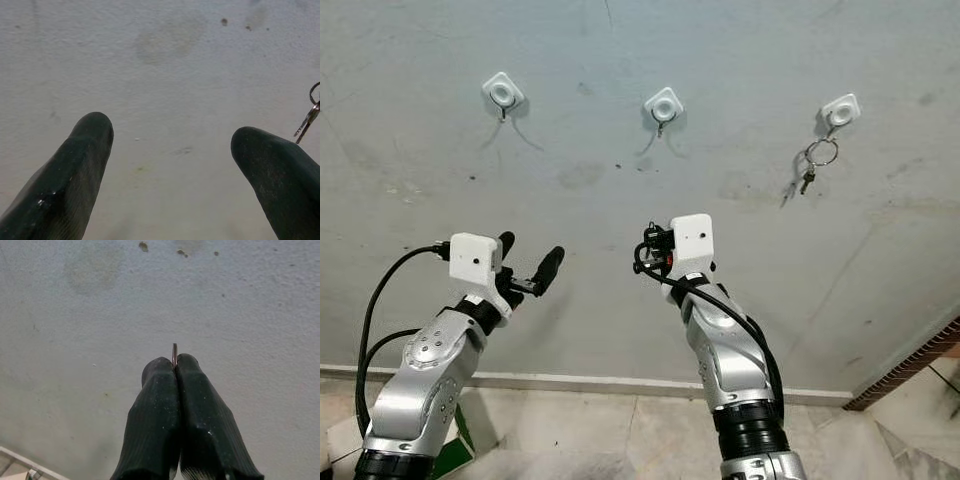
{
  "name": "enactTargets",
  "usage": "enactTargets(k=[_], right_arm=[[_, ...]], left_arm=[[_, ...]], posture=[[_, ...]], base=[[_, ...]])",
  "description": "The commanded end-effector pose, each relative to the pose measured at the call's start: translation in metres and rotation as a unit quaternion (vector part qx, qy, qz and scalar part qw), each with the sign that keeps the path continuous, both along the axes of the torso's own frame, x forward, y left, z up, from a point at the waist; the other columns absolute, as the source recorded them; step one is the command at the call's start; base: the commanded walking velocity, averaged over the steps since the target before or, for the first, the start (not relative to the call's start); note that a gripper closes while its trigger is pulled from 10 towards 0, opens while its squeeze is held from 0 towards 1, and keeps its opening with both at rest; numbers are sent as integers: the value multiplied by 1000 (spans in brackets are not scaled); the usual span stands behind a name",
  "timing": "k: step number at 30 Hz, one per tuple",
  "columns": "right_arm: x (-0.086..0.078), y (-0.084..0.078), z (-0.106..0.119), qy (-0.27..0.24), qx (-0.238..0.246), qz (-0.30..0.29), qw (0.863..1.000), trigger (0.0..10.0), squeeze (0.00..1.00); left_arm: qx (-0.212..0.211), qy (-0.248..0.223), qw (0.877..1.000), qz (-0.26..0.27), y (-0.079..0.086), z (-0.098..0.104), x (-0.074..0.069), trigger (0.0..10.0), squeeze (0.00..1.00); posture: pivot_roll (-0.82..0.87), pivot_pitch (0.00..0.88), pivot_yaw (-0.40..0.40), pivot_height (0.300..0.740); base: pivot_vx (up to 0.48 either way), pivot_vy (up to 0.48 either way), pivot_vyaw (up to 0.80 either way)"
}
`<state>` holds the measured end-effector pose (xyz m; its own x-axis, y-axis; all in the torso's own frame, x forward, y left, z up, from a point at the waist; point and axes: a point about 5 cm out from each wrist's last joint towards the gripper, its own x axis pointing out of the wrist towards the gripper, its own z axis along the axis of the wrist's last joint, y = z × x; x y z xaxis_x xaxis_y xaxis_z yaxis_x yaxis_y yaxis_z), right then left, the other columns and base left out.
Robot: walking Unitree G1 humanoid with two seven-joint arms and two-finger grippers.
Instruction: Hang keys on a hook
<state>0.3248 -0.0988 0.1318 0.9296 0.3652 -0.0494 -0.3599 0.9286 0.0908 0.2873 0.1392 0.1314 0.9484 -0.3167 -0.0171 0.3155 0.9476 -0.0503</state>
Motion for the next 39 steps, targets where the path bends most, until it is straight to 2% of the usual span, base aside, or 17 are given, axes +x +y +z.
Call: enactTargets(k=[1, 9, 10, 15, 21, 33, 39], right_arm=[[0, -3, 7, -17, -4, -3, 1000, 10000, 0], [0, -4, 7, -16, -6, -4, 1000, 10000, 0], [0, -3, 7, -16, -6, -3, 1000, 10000, 0], [-3, -1, 6, -15, -5, 7, 1000, 10000, 0], [-12, 12, 12, -30, 13, 55, 998, 10000, 0], [-22, 21, 15, -40, 20, 90, 995, 10000, 0], [-36, 30, 24, -57, 43, 142, 987, 10000, 0]], left_arm=[[-2, -12, 1000, -9, -4, 6, 0, 10000, 0], [-2, -11, 1000, -8, -4, 6, 0, 10000, 0], [-13, -10, 1000, 1, -2, 6, 0, 10000, 0], [-5, -5, 1000, 18, 3, 4, 1, 10000, 0], [-19, -7, 999, 30, 8, 5, -1, 10000, 0], [-27, -17, 998, 50, 12, 9, -4, 10000, 0], [-18, -28, 997, 76, 22, 13, -10, 10000, 0]], posture=[[74, 0, -15, 740], [76, 0, -13, 740], [77, 0, -13, 740], [79, 0, -16, 740], [79, 0, -17, 740], [80, 0, -17, 740], [80, 0, -16, 740]], base=[[0, -465, 0], [0, -442, 0], [0, 0, 0], [0, 0, 0], [0, 0, 0], [0, 0, 0], [0, 0, 0]])
